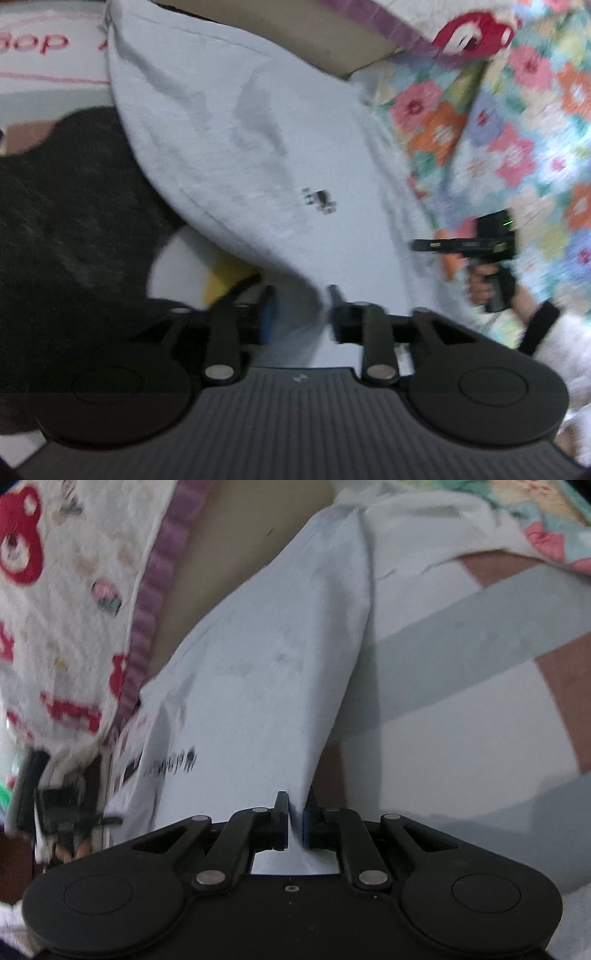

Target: Fold clothes

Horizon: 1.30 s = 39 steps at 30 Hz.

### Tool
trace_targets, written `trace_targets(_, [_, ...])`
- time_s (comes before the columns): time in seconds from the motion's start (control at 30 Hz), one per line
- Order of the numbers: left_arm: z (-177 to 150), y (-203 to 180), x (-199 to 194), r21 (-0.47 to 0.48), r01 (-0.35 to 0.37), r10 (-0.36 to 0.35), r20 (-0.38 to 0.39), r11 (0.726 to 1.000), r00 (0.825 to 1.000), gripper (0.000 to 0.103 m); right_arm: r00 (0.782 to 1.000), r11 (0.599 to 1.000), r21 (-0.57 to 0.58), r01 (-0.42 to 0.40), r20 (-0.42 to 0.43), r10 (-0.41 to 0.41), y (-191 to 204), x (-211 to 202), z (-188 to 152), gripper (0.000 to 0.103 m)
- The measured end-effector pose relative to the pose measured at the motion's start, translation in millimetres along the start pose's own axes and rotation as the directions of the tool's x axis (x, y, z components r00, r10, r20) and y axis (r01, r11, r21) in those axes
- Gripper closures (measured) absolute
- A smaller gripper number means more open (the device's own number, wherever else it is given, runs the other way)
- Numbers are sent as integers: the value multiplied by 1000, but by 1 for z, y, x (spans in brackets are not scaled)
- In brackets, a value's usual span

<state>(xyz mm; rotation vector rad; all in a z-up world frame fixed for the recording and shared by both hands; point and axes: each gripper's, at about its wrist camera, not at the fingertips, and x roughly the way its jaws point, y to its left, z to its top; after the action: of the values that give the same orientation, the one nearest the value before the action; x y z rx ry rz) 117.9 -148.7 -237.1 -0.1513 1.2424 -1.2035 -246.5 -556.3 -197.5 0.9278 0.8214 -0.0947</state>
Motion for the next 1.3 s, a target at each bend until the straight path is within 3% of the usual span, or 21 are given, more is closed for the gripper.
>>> trace_targets(0.13, [-1, -12, -1, 108, -122, 122, 11, 987, 993, 65, 996, 991, -112, 72, -51, -78, 22, 1, -10, 90])
trace_targets(0.23, [-4, -16, -3, 143, -183, 181, 27, 973, 983, 65, 989, 964, -226, 142, -7, -148, 48, -4, -21, 87])
trace_targets(0.27, [-4, -16, -4, 149, -196, 194, 31, 969, 981, 65, 985, 948, -268, 170, 14, -172, 59, -5, -26, 80])
trace_targets(0.3, [-5, -16, -6, 144, -197, 194, 34, 970, 980, 65, 980, 931, -308, 197, 29, -198, 71, -3, -31, 75])
trace_targets(0.47, [-5, -11, -13, 72, -155, 153, 39, 985, 987, 66, 953, 826, -483, 292, 78, -291, 124, 21, -54, 74])
trace_targets(0.57, [-6, -8, -9, -2, -143, 143, 31, 990, 989, 78, 902, 720, -555, 416, 155, -402, 144, 42, -67, 70])
trace_targets(0.6, [-6, -8, -7, -18, -136, 136, 27, 991, 990, 80, 889, 705, -554, 443, 168, -426, 148, 49, -69, 64])
trace_targets(0.73, [-9, -11, 0, 6, -160, 160, 15, 987, 987, 81, 897, 780, -449, 436, 142, -420, 139, 60, -59, 56])
trace_targets(0.83, [-11, -14, 8, 57, -225, 224, 19, 973, 974, 79, 898, 864, -249, 438, 173, -405, 109, 47, -43, 57])
trace_targets(0.9, [-11, -16, 11, 83, -244, 242, 35, 966, 970, 77, 914, 901, -177, 397, 168, -370, 91, 37, -38, 95])
trace_targets(0.97, [-11, -19, 15, 120, -257, 252, 53, 959, 966, 77, 935, 933, -138, 332, 175, -307, 83, 27, -38, 95])
trace_targets(1.07, [-12, -28, 11, 170, -246, 236, 75, 954, 969, 101, 954, 981, -43, 188, 246, -172, 79, 6, -40, 95])
trace_targets(1.17, [-8, -37, -6, 151, -214, 197, 118, 965, 973, 101, 937, 997, 36, 66, 340, -74, 74, -14, -37, 96])
trace_targets(1.3, [11, -25, -52, -5, -88, 87, 241, 996, 967, 101, 880, 992, 114, -55, 475, -6, 66, -44, -27, 96])
